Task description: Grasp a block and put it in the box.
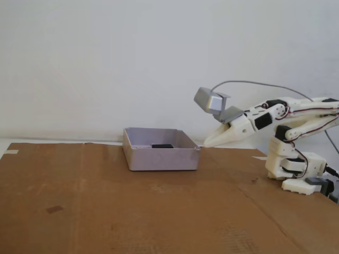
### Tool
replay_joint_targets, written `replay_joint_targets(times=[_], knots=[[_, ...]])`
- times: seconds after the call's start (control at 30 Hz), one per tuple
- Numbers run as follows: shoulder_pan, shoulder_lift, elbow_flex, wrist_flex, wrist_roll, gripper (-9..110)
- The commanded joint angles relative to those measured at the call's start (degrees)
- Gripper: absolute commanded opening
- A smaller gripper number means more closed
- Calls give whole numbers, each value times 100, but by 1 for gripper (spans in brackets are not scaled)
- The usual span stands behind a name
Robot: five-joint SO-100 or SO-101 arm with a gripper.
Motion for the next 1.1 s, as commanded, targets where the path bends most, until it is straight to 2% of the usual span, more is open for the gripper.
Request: replay_joint_targets(times=[0.0, 0.37, 0.63, 1.07], knots=[[18, 721, 79, -105, 44, 0], [9, 2399, 1494, -105, 44, 0], [18, 3006, 1477, 958, 26, 0], [9, 3050, 1477, 2224, 0, 0]])
